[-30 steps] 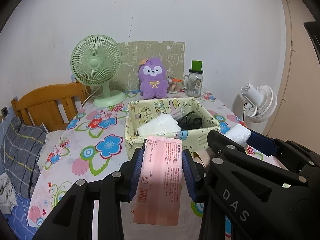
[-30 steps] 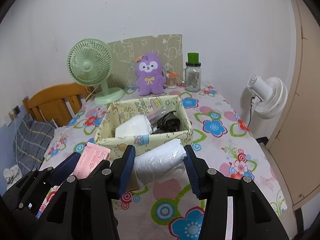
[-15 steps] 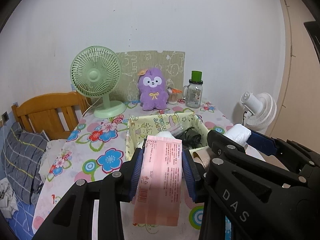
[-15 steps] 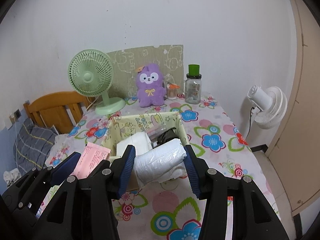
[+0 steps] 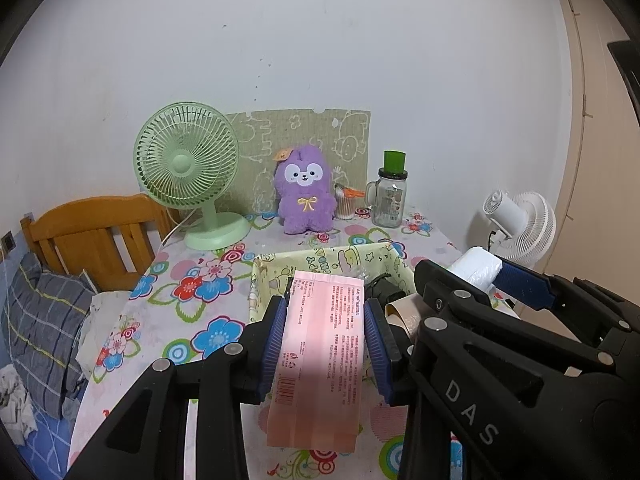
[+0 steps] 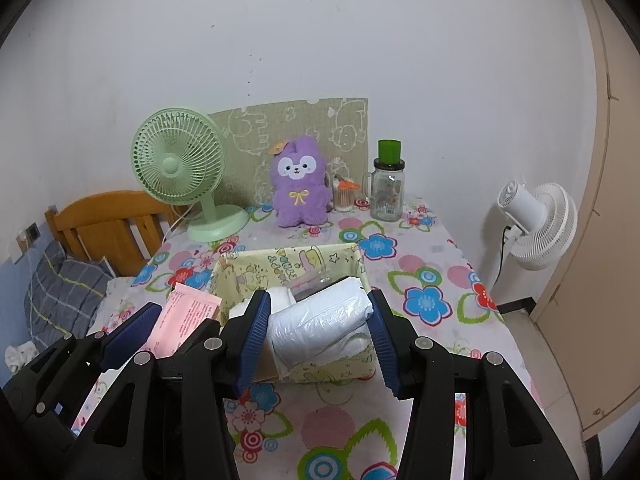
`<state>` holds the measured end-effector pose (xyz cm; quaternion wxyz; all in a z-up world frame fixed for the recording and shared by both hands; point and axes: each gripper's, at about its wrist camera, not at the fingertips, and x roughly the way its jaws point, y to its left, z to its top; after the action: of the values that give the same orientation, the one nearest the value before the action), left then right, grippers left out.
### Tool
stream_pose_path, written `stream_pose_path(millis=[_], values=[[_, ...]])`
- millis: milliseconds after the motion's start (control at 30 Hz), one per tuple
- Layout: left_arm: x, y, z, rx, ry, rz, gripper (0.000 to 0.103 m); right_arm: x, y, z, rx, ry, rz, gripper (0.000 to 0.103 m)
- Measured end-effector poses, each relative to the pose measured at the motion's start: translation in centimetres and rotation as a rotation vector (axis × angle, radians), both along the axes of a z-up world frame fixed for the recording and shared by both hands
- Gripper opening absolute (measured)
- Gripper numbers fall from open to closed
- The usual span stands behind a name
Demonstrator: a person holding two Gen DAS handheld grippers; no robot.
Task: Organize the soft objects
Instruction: 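Carry the pink pack with the left tool while the right tool carries the towel over the basket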
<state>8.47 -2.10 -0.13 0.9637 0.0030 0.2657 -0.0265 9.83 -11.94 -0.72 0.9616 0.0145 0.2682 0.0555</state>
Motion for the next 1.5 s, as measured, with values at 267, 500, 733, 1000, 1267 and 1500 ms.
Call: stream_pose_path(millis=[267, 500, 733, 1000, 1267, 1500], values=[[1.9, 0.0, -0.1, -0.005, 0.007, 0.002, 0.040, 2.2, -0.1, 0.0, 0.004, 0.006, 0.002, 0.052], [3.6, 0.0, -0.4, -0.005, 0.014, 0.006, 0.040, 4.1, -0.2, -0.3, 0.008, 0.020, 0.002, 0.052], [5.6, -0.2, -0.9, 0.000, 0.024, 0.000, 0.040, 5.9, -0.5, -0.8, 0.011, 0.032, -0.006, 0.052], [7.9, -0.2, -1.8, -0.003, 0.046, 0.003, 0.040, 8.1, -0.6, -1.6, 0.015, 0.055, -0.014, 0.052], [10.0, 0.1, -2.7, -0.005, 0.062, 0.007, 0.040, 10.4, -0.5, -2.5, 0.024, 0.070, -0.016, 0.052], [11.9, 0.4, -3.7, -0.002, 0.083, 0.018, 0.040, 12.3, -0.2, -3.4, 0.027, 0.095, -0.009, 0.052]])
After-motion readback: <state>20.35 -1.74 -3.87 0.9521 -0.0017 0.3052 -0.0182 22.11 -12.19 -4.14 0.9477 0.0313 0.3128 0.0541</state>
